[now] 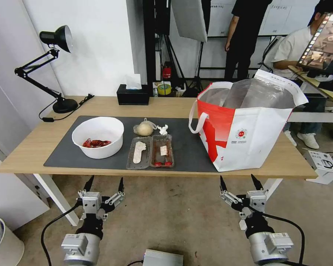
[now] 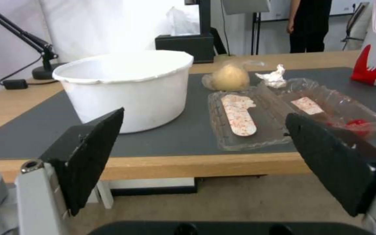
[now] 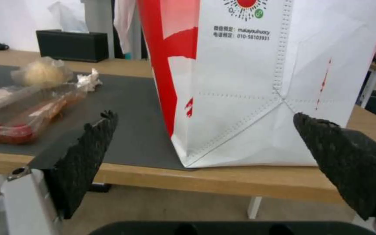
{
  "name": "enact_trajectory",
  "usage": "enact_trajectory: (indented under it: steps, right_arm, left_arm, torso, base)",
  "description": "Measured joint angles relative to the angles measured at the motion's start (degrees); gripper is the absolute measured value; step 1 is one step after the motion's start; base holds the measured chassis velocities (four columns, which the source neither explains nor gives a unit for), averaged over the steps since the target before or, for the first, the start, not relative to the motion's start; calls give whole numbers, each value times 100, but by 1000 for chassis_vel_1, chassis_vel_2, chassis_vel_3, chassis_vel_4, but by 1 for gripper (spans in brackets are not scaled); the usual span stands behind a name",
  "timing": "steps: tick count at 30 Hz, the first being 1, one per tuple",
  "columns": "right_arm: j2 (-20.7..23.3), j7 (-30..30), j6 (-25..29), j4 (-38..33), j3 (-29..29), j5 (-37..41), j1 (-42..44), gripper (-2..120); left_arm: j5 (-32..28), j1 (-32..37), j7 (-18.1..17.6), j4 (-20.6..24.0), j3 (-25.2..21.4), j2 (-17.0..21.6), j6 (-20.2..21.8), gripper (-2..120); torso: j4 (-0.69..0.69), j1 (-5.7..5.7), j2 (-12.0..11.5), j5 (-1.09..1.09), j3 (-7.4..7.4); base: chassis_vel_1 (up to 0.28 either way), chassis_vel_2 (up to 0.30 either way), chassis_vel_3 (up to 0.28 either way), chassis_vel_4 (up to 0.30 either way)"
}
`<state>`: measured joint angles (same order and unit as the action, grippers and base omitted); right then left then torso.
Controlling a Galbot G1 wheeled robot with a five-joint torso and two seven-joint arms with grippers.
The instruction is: Pick up the trash from the table and place it into the takeout bag.
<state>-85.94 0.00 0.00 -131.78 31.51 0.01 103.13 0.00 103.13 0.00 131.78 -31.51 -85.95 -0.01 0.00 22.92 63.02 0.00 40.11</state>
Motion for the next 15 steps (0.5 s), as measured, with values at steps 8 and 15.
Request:
enact_trajectory:
  steps: [8, 15]
  right_arm:
    - [0, 0, 0, 0, 0, 0, 0, 100]
    - [0, 0, 0, 0, 0, 0, 0, 100]
  left_arm:
    - [0, 0, 0, 0, 0, 0, 0, 100]
    - [0, 0, 0, 0, 0, 0, 0, 100]
  torso:
    - [0, 0, 0, 0, 0]
    - [0, 0, 0, 0, 0]
  base:
    - [0, 0, 0, 0]
    - [0, 0, 0, 0]
